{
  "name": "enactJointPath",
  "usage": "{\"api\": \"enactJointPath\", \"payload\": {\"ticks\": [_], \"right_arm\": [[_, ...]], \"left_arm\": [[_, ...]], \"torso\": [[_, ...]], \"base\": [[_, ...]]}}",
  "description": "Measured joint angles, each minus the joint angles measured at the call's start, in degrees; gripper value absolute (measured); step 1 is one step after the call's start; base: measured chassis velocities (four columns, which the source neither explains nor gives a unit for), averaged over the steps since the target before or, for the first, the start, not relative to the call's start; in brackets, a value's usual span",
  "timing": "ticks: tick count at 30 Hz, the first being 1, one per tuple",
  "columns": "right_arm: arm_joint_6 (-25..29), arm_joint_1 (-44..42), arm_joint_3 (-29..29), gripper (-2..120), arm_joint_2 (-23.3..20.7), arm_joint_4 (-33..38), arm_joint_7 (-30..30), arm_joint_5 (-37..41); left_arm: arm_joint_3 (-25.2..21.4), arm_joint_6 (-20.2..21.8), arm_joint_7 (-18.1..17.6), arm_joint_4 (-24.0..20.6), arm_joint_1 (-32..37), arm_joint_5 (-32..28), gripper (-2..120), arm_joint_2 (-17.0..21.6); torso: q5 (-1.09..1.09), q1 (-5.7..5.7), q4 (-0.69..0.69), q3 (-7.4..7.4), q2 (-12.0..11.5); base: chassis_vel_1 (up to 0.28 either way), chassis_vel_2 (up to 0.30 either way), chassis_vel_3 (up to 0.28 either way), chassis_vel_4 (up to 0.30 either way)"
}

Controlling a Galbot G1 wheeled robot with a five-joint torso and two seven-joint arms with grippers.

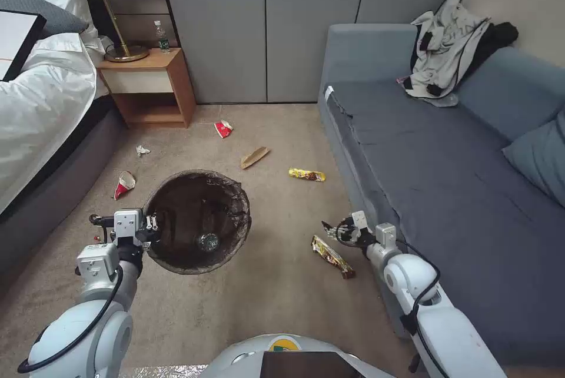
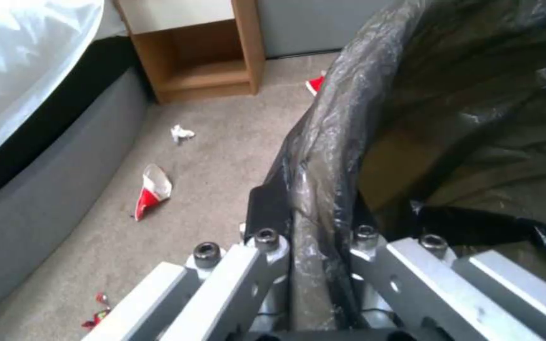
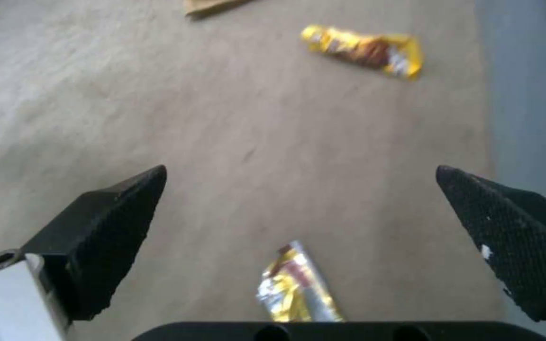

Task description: Pick up the trash bin, then pick up the garbage from the floor and place it into the trash bin.

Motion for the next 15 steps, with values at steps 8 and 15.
{"api": "enactJointPath", "payload": {"ticks": [8,15], "right_arm": [[-2.20,4.45,-3.52,100,0.51,-5.03,2.66,1.57],[-4.12,7.05,-6.35,100,1.85,-9.25,5.84,1.57]], "left_arm": [[0.24,0.07,-0.05,0.00,-0.09,0.03,4,-0.26],[0.20,0.10,-0.06,-0.07,0.02,0.09,4,-0.42]], "torso": [[0.00,0.00,0.00,0.00,0.00],[0.00,0.00,0.00,0.00,0.00]], "base": [[0.000,0.000,0.000,0.000],[0.000,0.000,0.000,0.000]]}}
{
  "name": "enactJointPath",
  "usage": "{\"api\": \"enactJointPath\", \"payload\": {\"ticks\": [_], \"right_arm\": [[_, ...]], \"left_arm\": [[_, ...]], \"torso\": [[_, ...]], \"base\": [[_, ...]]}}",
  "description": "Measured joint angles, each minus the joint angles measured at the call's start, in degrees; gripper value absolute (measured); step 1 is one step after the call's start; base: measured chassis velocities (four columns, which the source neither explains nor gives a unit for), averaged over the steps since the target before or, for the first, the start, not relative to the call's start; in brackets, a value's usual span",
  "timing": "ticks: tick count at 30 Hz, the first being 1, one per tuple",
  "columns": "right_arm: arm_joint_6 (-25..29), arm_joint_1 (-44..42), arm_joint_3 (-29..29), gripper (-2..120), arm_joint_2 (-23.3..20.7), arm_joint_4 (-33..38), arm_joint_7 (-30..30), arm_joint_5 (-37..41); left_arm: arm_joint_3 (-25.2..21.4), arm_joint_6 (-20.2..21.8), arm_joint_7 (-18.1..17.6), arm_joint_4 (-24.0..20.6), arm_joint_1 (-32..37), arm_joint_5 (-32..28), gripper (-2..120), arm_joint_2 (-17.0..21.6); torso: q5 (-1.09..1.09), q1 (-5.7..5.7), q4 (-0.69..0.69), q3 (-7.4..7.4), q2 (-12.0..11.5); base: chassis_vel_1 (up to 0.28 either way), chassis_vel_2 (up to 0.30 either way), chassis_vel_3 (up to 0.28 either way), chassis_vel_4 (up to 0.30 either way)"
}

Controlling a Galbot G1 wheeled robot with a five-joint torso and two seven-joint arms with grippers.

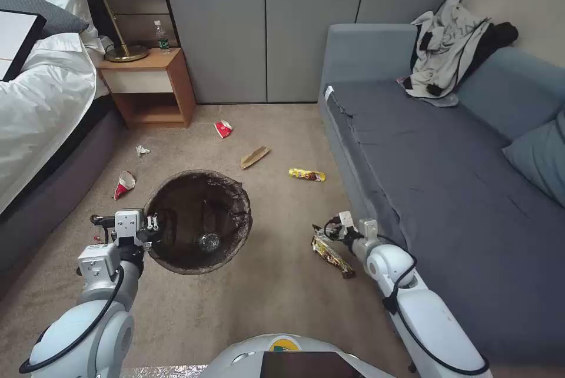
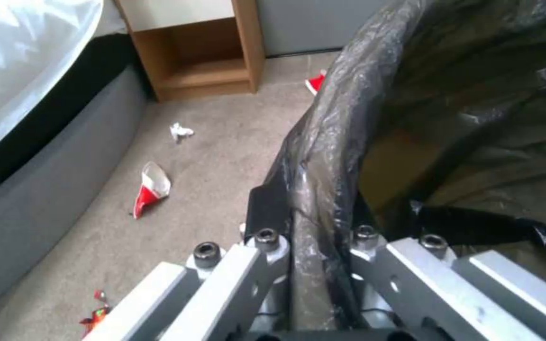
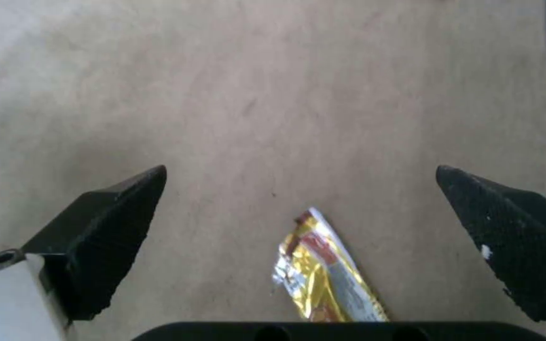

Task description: Pick up the trash bin, then pick up the garbage from the floor and place it into the trash bin.

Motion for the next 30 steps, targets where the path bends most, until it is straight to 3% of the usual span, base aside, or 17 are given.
{"api": "enactJointPath", "payload": {"ticks": [6,30], "right_arm": [[-1.27,1.36,-1.48,100,1.01,-1.87,3.57,0.20],[-0.63,4.83,-4.88,100,2.73,-13.45,3.67,-6.66]], "left_arm": [[0.09,0.00,0.00,0.00,-0.03,0.20,4,-0.27],[0.51,-0.21,0.07,1.19,-0.42,0.47,4,-0.65]], "torso": [[0.00,0.00,0.00,0.00,0.00],[0.01,0.00,0.00,0.00,0.00]], "base": [[0.000,0.000,0.000,0.000],[0.000,0.000,0.000,0.000]]}}
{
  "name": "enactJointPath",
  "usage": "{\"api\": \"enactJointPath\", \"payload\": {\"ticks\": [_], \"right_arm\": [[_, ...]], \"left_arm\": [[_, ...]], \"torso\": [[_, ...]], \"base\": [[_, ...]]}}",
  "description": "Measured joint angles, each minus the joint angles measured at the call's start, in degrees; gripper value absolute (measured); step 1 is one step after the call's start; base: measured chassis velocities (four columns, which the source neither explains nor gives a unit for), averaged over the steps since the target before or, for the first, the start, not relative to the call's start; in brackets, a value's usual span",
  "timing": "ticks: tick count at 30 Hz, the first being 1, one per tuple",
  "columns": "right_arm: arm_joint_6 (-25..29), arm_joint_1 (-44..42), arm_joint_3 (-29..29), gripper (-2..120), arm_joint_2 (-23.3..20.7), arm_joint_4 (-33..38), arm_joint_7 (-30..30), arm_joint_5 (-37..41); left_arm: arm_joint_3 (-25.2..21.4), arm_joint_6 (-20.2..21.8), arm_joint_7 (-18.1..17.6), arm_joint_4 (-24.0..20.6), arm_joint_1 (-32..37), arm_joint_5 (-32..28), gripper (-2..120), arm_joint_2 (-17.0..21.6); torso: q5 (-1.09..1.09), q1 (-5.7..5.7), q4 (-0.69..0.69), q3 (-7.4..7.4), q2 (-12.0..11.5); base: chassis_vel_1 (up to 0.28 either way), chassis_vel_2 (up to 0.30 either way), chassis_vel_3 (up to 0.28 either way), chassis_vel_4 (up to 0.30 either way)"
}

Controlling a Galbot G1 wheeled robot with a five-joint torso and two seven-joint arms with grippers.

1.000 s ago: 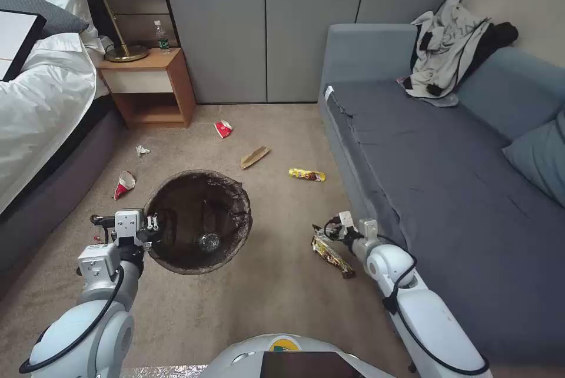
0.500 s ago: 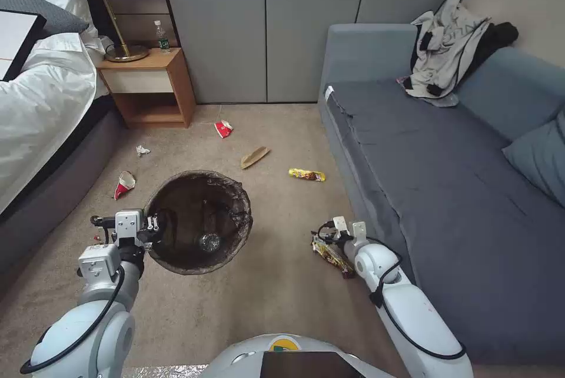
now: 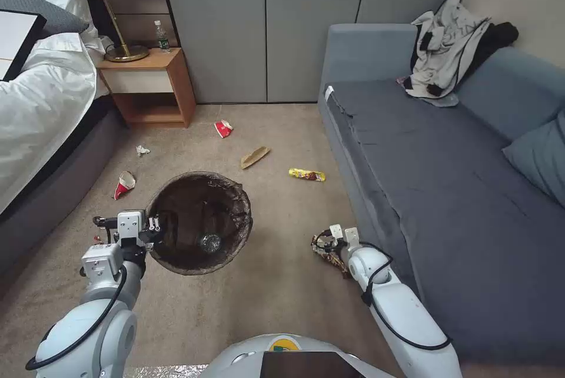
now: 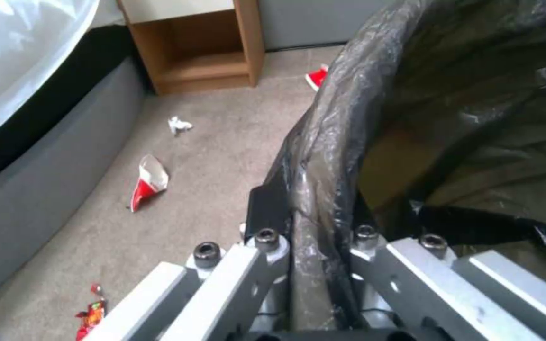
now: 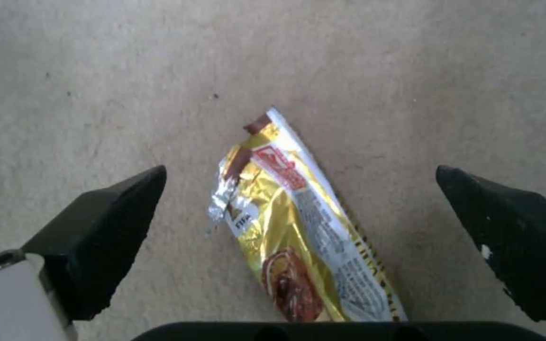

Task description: Pick up the trash bin, then pick up the garbage from the floor and place it into the trash bin.

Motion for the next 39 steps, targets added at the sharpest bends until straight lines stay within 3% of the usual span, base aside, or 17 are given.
{"api": "enactJointPath", "payload": {"ticks": [34,39], "right_arm": [[2.95,0.88,-0.22,100,2.08,-7.54,-1.64,-5.86],[3.60,0.92,0.12,96,2.18,-8.35,-2.03,-6.33]], "left_arm": [[-0.18,-0.18,0.25,0.82,-0.28,-0.14,4,0.10],[-0.19,-0.18,0.26,0.82,-0.28,-0.15,4,0.12]], "torso": [[-0.01,0.00,0.00,0.00,0.00],[-0.01,0.00,0.00,0.00,0.00]], "base": [[0.000,0.000,0.000,0.000],[0.000,0.000,0.000,0.000]]}}
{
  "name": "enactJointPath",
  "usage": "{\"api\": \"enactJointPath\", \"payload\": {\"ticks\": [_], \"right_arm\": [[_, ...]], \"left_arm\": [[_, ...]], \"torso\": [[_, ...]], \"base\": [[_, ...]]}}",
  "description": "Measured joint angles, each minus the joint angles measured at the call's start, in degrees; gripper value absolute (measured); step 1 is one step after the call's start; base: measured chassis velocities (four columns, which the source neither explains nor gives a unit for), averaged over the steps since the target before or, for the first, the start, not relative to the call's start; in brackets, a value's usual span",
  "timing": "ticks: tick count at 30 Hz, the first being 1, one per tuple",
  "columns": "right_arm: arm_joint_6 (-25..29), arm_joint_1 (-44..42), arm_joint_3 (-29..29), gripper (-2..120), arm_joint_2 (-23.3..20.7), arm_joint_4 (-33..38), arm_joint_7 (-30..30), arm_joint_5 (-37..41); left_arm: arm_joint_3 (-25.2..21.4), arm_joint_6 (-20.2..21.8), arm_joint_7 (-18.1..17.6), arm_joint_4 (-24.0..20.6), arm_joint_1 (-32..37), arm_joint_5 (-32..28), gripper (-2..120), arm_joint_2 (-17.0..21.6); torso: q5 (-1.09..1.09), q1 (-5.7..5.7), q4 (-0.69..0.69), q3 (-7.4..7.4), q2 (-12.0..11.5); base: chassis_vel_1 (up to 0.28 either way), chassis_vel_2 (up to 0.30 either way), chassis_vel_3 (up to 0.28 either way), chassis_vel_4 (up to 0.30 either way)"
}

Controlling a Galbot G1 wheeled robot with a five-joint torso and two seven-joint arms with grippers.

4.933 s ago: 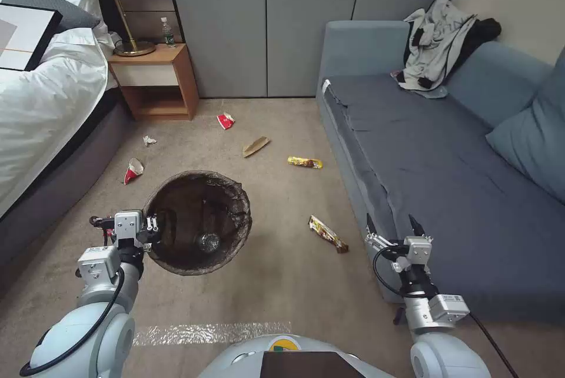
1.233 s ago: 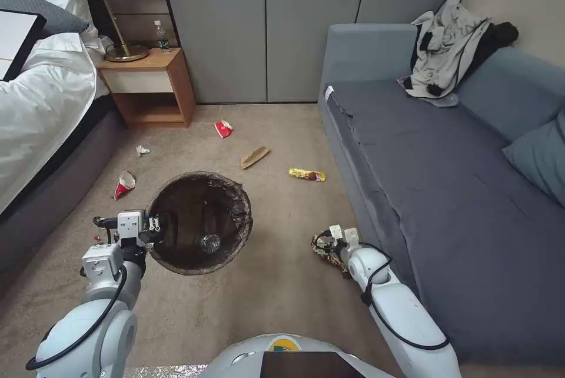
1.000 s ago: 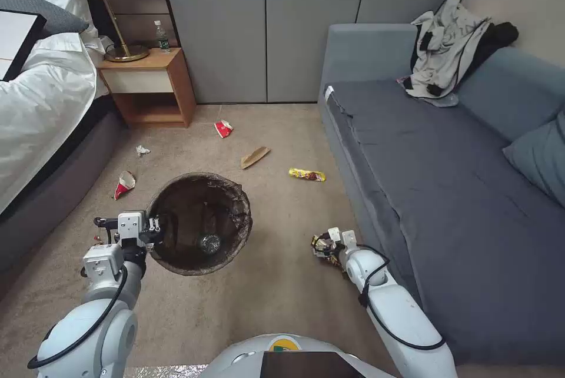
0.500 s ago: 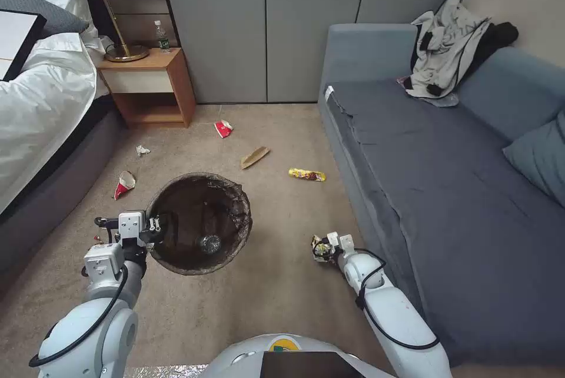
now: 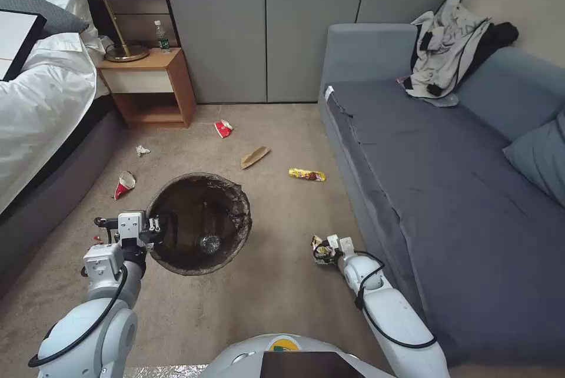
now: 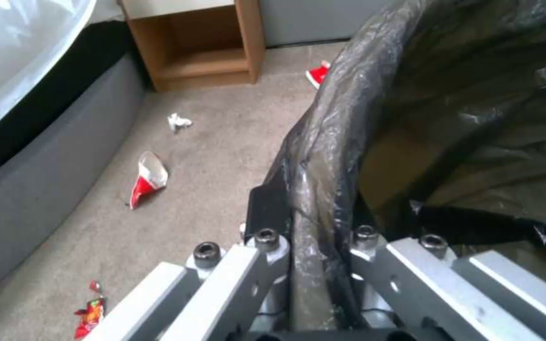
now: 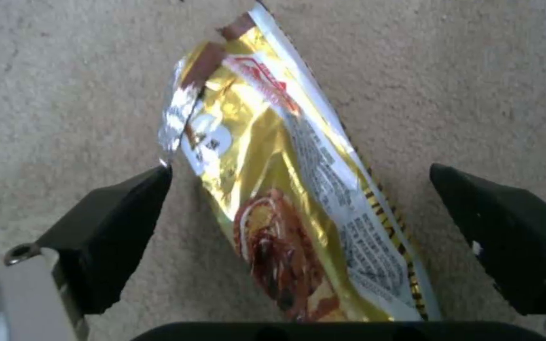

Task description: Pick up the trash bin, then pick up the garbage from the floor and place it into the trash bin.

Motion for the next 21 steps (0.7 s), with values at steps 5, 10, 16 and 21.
{"api": "enactJointPath", "payload": {"ticks": [5,10,16,21], "right_arm": [[0.54,-0.06,0.47,87,0.15,-0.83,-0.49,-0.68],[1.27,-0.08,0.83,83,0.29,-1.81,-0.75,-1.17],[2.03,-0.15,1.08,68,0.53,-2.45,-0.87,-1.33],[2.16,-0.45,1.02,47,0.54,-1.79,-0.75,-1.32]], "left_arm": [[0.03,0.00,0.01,-0.01,-0.03,0.00,4,0.00],[0.04,0.00,0.01,-0.04,-0.04,0.00,4,0.03],[0.06,0.00,0.01,-0.04,-0.11,0.00,4,0.06],[0.11,0.00,0.00,0.01,-0.32,0.00,4,0.16]], "torso": [[0.00,0.00,0.00,0.00,0.00],[0.00,0.00,0.00,0.00,0.00],[0.01,0.00,0.01,0.00,0.00],[0.02,0.00,0.02,0.00,0.00]], "base": [[0.000,0.000,0.000,0.000],[0.000,0.000,0.000,0.000],[0.000,0.000,0.000,0.000],[0.000,0.000,0.000,0.000]]}}
